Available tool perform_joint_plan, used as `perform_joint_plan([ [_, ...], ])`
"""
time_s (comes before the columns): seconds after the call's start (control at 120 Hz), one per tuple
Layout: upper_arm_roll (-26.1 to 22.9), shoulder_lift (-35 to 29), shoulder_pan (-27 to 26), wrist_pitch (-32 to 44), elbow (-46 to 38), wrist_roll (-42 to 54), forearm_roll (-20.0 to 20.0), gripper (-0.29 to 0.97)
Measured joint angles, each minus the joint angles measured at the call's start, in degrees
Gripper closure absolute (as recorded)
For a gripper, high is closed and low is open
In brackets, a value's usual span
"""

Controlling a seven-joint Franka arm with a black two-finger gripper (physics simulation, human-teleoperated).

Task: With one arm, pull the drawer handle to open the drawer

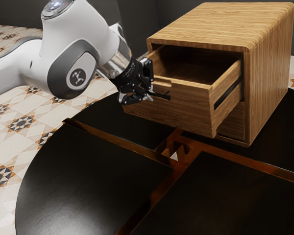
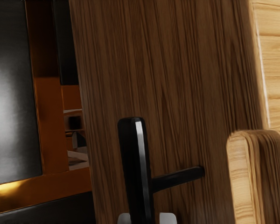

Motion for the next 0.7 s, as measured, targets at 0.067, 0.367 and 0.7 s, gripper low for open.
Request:
perform_joint_plan([
  [0.067,0.06,-1.57,0.02,0.06,-1.74,-0.02,-0.09,0.78],
  [0.367,-0.02,-6.86,0.21,0.46,-7.02,-0.03,-0.17,0.79],
  [0.7,-0.25,-13.43,1.59,0.58,-13.47,-0.03,-0.4,0.79],
])
